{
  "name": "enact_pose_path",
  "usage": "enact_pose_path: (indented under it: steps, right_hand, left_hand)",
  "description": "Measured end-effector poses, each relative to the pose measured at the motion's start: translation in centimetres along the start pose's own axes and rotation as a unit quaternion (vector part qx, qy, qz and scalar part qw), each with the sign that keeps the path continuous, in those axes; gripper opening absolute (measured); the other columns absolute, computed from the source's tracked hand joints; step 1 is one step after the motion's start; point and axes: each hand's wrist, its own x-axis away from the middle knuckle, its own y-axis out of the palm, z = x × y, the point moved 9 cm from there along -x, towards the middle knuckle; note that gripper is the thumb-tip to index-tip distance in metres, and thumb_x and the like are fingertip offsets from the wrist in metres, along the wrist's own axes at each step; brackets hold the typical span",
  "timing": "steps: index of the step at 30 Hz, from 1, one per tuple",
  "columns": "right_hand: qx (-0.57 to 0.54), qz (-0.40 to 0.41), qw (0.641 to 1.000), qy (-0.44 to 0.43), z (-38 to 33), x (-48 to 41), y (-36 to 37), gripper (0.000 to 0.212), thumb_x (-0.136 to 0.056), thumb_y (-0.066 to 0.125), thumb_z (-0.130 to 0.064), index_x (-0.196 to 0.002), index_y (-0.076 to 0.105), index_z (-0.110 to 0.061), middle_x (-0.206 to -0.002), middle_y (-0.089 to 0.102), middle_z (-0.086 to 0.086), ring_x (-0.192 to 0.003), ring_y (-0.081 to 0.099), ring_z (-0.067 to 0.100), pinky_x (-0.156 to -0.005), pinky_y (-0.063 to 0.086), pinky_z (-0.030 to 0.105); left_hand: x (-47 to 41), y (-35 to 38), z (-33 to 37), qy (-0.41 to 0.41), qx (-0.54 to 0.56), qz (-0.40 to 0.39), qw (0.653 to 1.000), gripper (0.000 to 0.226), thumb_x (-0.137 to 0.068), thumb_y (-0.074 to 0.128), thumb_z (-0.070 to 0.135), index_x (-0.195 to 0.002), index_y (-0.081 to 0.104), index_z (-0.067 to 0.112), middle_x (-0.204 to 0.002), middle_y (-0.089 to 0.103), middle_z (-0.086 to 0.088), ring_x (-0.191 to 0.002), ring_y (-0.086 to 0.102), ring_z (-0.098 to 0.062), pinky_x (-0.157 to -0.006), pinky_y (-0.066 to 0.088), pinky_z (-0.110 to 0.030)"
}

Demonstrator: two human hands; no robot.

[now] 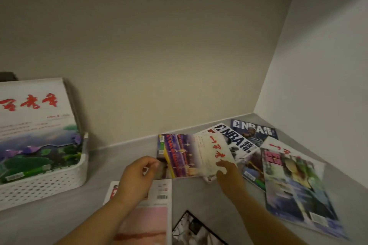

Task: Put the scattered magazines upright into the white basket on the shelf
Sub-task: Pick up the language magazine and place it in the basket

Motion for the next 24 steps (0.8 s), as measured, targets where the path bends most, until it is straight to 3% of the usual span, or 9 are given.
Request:
enact_pose_path:
  steps: [4,7,10,13,17,22,24]
  right_hand:
    - [0.112,0.061,0.990,0.064,8.9,-1.2,-9.3,0.027,-0.090,0.046,-0.011,-0.114,0.059,-0.011,-0.117,0.061,0.017,-0.103,0.057,0.030,-0.086,0.046,0.033]
    - [0.200,0.106,0.968,0.108,15.0,-1.7,-15.7,0.032,-0.090,0.045,-0.017,-0.119,0.055,-0.012,-0.129,0.054,0.014,-0.116,0.050,0.031,-0.098,0.040,0.036]
    - [0.277,0.089,0.949,0.118,20.2,-2.4,-19.2,0.043,-0.092,0.041,-0.032,-0.132,0.040,-0.016,-0.143,0.039,0.010,-0.129,0.036,0.029,-0.108,0.031,0.038]
    - [0.311,0.052,0.941,0.126,23.6,-3.1,-19.1,0.055,-0.093,0.031,-0.044,-0.141,0.021,-0.019,-0.153,0.020,0.005,-0.140,0.017,0.025,-0.116,0.014,0.039]
    - [0.323,0.061,0.940,0.091,24.3,-3.7,-18.6,0.055,-0.093,0.026,-0.045,-0.142,0.015,-0.021,-0.154,0.013,0.006,-0.142,0.008,0.025,-0.116,0.006,0.041]
    - [0.302,0.061,0.948,0.083,24.8,-4.1,-18.6,0.057,-0.093,0.026,-0.046,-0.143,0.014,-0.020,-0.155,0.011,0.006,-0.143,0.006,0.025,-0.117,0.004,0.042]
    - [0.292,0.059,0.951,0.079,25.0,-4.1,-18.6,0.058,-0.093,0.026,-0.046,-0.143,0.014,-0.020,-0.155,0.010,0.006,-0.143,0.005,0.025,-0.117,0.003,0.042]
  left_hand:
    - [0.5,8.3,2.4,-0.025,0.004,-0.049,0.998,0.039,-0.083,0.057,0.005,-0.060,0.051,0.037,-0.069,0.055,0.016,-0.068,0.051,-0.006,-0.060,0.036,0.004]
    - [1.5,14.9,3.2,-0.059,-0.007,-0.095,0.994,0.034,-0.084,0.056,0.009,-0.062,0.051,0.034,-0.075,0.060,0.007,-0.077,0.055,-0.014,-0.061,0.037,-0.005]
    - [2.7,21.6,3.6,-0.088,-0.038,-0.162,0.982,0.013,-0.087,0.052,0.014,-0.086,0.058,0.025,-0.106,0.064,-0.007,-0.096,0.056,-0.018,-0.080,0.039,-0.019]
    - [3.5,27.0,3.8,-0.089,-0.105,-0.222,0.965,0.033,-0.089,0.048,0.022,-0.121,0.049,0.018,-0.131,0.052,-0.003,-0.117,0.049,-0.015,-0.095,0.034,-0.019]
    - [4.1,32.4,5.3,-0.071,-0.142,-0.255,0.954,0.043,-0.087,0.050,0.028,-0.129,0.041,0.019,-0.136,0.048,-0.005,-0.121,0.046,-0.019,-0.103,0.036,-0.028]
    - [4.2,36.2,6.8,-0.078,-0.133,-0.224,0.962,0.054,-0.085,0.054,0.028,-0.134,0.034,0.017,-0.136,0.048,-0.008,-0.123,0.045,-0.023,-0.103,0.038,-0.033]
    - [3.5,36.0,6.9,-0.122,-0.087,-0.176,0.973,0.042,-0.084,0.056,0.022,-0.123,0.046,0.010,-0.124,0.057,-0.014,-0.109,0.054,-0.027,-0.093,0.046,-0.037]
